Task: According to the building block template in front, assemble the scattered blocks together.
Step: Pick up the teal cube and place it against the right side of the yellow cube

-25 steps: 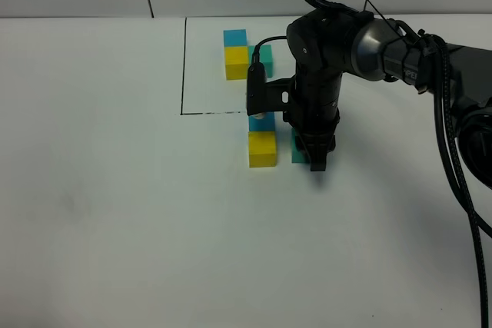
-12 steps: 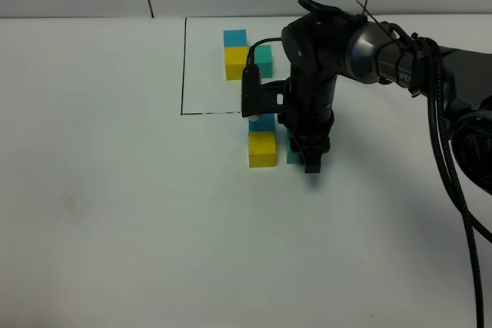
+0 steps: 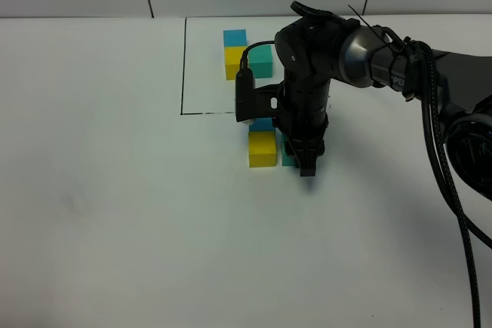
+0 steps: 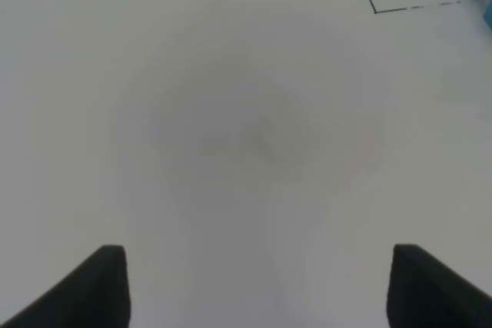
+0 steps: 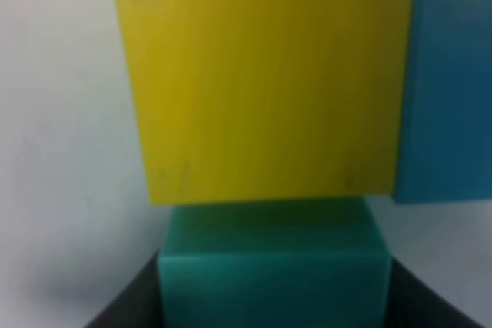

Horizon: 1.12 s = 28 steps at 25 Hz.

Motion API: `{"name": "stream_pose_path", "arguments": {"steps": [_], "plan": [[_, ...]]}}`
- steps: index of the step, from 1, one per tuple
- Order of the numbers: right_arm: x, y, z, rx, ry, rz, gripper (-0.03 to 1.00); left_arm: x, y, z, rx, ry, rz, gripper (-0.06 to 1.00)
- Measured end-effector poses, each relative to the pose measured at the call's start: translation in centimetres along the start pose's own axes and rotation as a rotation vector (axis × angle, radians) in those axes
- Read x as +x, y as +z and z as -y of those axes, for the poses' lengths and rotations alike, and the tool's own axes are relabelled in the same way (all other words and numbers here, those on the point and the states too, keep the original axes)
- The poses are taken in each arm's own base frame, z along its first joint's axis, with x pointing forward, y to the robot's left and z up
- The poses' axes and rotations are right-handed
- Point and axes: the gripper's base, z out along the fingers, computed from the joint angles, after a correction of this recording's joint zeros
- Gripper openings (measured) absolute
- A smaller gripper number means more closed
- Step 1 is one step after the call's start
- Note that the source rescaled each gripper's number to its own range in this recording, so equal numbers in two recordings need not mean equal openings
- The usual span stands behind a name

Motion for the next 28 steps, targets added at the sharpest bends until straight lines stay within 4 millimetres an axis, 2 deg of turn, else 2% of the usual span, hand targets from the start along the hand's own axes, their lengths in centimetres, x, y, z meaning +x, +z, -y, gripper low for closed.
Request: {"name": "stream_pose_path", "arguments": {"steps": [28], "plan": [[-0.40,0.08,0.02,0.001,0.022,0.042,0.01,0.00,0.00,0.00,0.000,0.000,0.000,0.58]]}}
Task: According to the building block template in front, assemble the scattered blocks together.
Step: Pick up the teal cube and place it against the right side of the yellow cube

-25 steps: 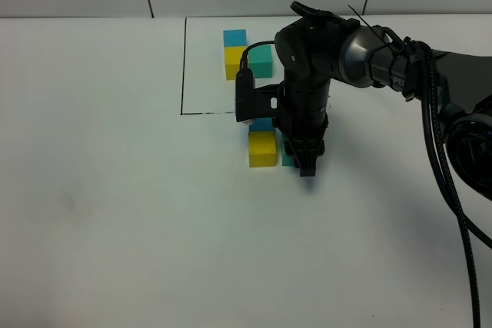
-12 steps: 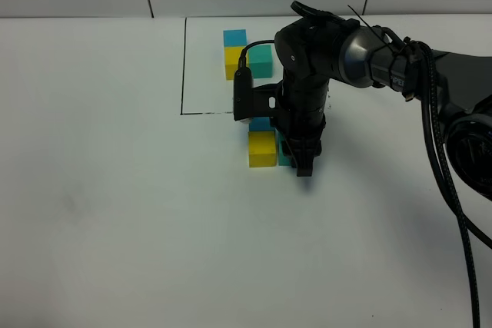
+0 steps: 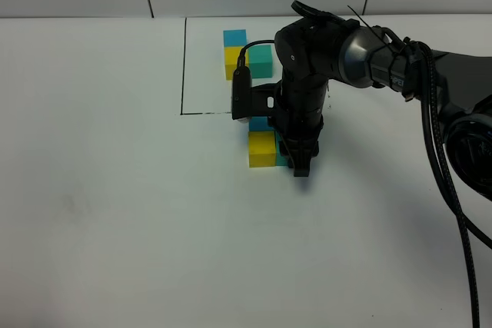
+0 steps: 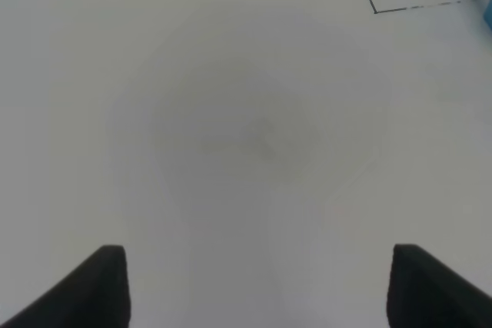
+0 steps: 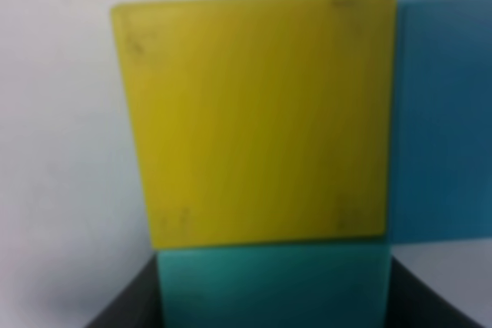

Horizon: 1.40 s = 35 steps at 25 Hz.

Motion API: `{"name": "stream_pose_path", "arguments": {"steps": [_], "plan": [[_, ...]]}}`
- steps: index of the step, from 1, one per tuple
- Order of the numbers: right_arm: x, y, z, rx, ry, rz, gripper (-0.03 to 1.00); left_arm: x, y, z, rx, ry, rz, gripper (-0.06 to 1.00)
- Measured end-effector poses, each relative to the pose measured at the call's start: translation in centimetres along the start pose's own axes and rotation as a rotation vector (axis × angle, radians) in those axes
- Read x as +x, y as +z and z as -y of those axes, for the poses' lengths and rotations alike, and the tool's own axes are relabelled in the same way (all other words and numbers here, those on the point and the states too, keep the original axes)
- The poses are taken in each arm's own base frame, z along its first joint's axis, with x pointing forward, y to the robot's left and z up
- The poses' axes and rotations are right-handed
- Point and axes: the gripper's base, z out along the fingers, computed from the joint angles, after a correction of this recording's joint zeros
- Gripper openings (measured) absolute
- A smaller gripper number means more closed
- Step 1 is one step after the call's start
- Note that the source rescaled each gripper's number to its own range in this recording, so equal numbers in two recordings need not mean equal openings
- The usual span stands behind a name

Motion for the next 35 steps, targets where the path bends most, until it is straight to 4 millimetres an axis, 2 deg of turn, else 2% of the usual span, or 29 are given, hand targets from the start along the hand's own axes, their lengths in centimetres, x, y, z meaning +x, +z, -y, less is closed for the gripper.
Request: {"name": "stream_pose_path", "arguments": {"steps": [32,34,35], "plan": [[-0.28,0.13,-0.16,-0.005,0.005,0.007,0.01,0.00,0.00,0.00,0.000,0.000,0.000,0.58],[-0.28,0.09,-0.14,-0.002,0.004,0.007,0.04,0.00,0.00,0.00,0.000,0.000,0.000,0.58],[-0.27,0.15,-0.14,-0.003,0.004,0.006,0.09,0.00,0.00,0.00,0.000,0.000,0.000,0.58]]}}
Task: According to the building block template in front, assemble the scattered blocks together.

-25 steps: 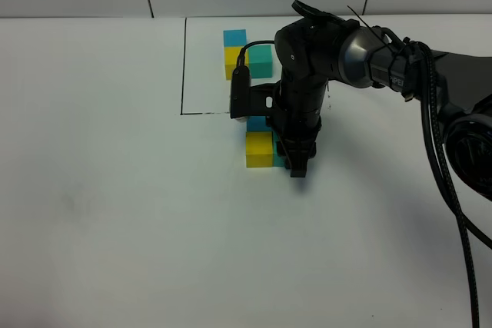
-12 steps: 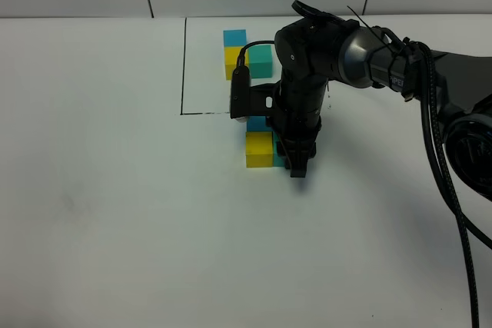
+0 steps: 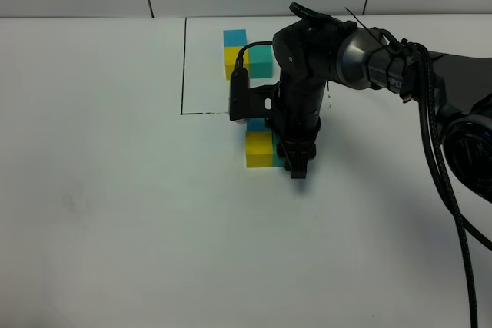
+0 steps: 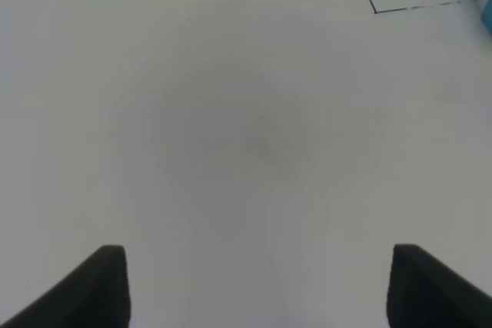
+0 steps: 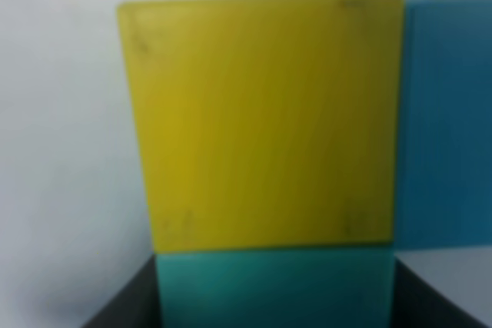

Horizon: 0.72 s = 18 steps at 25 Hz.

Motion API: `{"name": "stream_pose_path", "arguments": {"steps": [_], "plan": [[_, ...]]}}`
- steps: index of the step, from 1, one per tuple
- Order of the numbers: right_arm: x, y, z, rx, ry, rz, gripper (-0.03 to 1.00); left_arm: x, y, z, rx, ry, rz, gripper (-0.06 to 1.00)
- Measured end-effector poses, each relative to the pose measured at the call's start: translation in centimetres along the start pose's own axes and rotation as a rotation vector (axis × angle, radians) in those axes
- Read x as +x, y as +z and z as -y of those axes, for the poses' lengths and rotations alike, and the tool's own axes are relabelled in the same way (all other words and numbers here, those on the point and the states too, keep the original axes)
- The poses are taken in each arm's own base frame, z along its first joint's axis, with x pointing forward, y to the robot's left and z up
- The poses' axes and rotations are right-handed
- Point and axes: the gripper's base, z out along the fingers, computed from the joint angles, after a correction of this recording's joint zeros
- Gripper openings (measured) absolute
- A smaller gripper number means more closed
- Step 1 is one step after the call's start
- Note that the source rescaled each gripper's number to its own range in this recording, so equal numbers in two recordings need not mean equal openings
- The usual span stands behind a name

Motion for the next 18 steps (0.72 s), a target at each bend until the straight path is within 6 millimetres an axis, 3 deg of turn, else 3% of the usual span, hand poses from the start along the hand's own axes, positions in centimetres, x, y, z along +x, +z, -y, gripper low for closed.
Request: {"name": "stream_pose_path", "arguments": {"steps": [4,7,9,14,18], "plan": [[0.0,-0.2,0.1,0.014,0.003,-0.010,0.45,0.0,0.0,0.0,0.000,0.000,0.000,0.58],[0.2,-1.6,0.2,0.048,0.015,-0.010,0.73,0.0,0.0,0.0,0.000,0.000,0.000,0.58],[0.3,-3.0,0.3,0.070,0.033,-0.006,0.86,0.0,0.0,0.0,0.000,0.000,0.000,0.58],[2.0,-6.4,1.1,0.103,0.233,0.052,0.94,0.0,0.0,0.0,0.000,0.000,0.000,0.58],[7.0,-8.0,2.5,0.085,0.553,0.125,0.94,0.0,0.0,0.0,0.000,0.000,0.000,0.58]]}}
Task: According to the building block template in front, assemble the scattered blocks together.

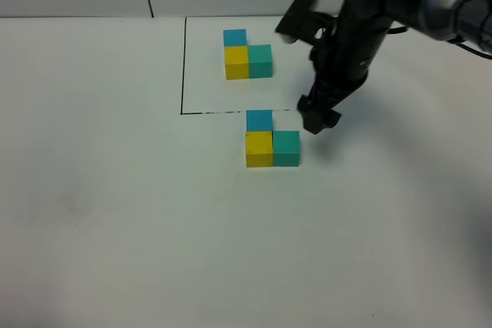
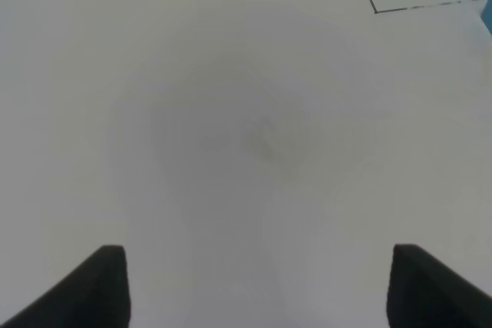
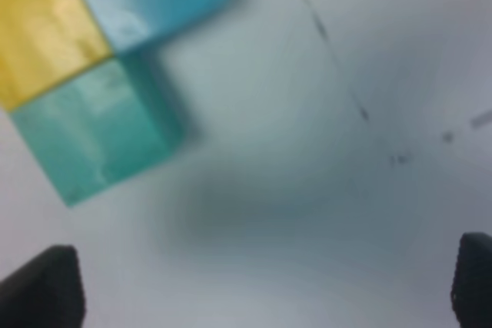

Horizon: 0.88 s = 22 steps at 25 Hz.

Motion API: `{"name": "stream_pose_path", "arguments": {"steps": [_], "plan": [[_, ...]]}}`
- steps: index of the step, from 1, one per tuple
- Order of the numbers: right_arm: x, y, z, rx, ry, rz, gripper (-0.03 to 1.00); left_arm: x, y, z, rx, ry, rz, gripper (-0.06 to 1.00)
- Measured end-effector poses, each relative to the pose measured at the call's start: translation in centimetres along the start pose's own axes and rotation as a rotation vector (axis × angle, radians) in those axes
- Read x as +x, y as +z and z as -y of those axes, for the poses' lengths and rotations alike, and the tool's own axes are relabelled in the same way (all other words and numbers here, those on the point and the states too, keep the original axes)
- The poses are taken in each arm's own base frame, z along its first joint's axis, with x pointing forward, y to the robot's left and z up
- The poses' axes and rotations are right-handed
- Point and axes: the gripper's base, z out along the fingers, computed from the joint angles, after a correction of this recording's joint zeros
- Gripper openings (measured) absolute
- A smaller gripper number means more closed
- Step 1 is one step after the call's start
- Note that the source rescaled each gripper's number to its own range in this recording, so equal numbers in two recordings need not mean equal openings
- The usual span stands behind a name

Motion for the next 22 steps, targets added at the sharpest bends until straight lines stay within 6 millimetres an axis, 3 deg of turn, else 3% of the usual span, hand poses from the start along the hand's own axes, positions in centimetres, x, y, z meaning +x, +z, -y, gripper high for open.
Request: {"name": "stream_pose_path", "arguments": {"steps": [4,8,11,15,22], "plan": [[6.0,-0.4,3.4,-0.005,0.268,0.012,0.94,0.0,0.0,0.0,0.000,-0.001,0.000,0.58],[11.7,-1.7,3.6,0.040,0.444,0.054,0.94,0.0,0.0,0.0,0.000,-0.001,0.000,0.58],[15.3,-3.7,1.9,0.087,0.517,0.085,0.94,0.0,0.0,0.0,0.000,-0.001,0.000,0.58],[18.8,-6.9,-0.6,0.136,0.637,0.130,0.94,0.0,0.0,0.0,0.000,-0.001,0.000,0.58],[21.5,-11.5,-5.4,0.208,0.773,0.239,0.94,0.0,0.0,0.0,0.000,-0.001,0.000,0.58]]}}
